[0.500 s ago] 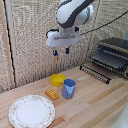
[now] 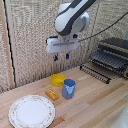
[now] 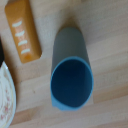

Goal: Notice the yellow vessel located before you. Bring your fastener close to the yellow vessel and smoothly hold it. Transfer the yellow vessel above the white plating and let go of your hold on it, then set the vessel on the plating.

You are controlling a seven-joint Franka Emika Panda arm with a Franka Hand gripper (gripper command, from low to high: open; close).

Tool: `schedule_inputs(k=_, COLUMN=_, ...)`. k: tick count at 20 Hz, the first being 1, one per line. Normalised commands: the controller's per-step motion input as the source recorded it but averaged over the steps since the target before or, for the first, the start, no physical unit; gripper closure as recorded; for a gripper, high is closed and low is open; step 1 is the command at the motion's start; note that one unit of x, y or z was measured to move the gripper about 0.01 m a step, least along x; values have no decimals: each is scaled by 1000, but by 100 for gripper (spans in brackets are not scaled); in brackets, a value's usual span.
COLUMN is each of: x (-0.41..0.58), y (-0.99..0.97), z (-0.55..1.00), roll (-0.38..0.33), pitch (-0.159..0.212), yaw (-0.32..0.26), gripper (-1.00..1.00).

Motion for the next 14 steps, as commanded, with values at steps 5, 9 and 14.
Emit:
schedule_inputs(k=5, x=351, y=-418, z=-330, roll=2, pitch=94, yaw=-18, gripper=-100)
schedule_inputs(k=9, x=311, y=-382, z=-349, roll=0, pitch=61, yaw=27, gripper=-100)
schedule_inputs(k=14, x=256, y=-380, z=-399, roll=0, pitch=46, yaw=26, gripper=-100)
